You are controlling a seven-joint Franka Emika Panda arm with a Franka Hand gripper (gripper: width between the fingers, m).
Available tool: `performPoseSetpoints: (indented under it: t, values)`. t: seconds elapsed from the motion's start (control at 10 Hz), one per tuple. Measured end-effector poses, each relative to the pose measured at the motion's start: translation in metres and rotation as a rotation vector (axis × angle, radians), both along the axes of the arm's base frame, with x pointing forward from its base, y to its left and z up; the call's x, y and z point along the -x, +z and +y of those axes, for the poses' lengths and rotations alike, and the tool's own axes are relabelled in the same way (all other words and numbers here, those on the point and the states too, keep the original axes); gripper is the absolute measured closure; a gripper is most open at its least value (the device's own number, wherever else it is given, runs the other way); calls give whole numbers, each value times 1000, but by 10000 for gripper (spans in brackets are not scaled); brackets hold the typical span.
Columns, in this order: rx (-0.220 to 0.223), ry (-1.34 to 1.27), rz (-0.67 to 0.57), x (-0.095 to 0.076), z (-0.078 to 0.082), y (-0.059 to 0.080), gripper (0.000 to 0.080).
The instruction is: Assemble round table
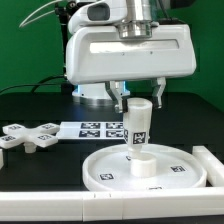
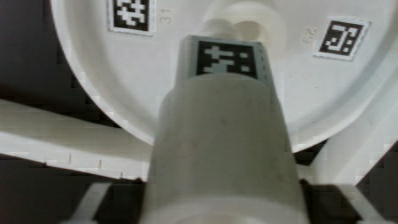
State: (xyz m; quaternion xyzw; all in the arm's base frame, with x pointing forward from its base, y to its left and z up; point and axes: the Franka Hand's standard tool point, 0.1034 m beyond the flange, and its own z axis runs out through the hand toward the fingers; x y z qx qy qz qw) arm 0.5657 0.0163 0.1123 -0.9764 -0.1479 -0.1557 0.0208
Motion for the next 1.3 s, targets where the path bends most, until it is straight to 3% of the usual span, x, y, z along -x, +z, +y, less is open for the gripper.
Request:
performPoseSetpoints:
  t: [0.4, 0.8, 1.3]
  values:
    - [-12, -6, -1, -2, 13, -3, 390]
    - [-12, -6, 9, 1, 13, -9, 390]
    - [14, -31, -53, 5, 1, -16, 390]
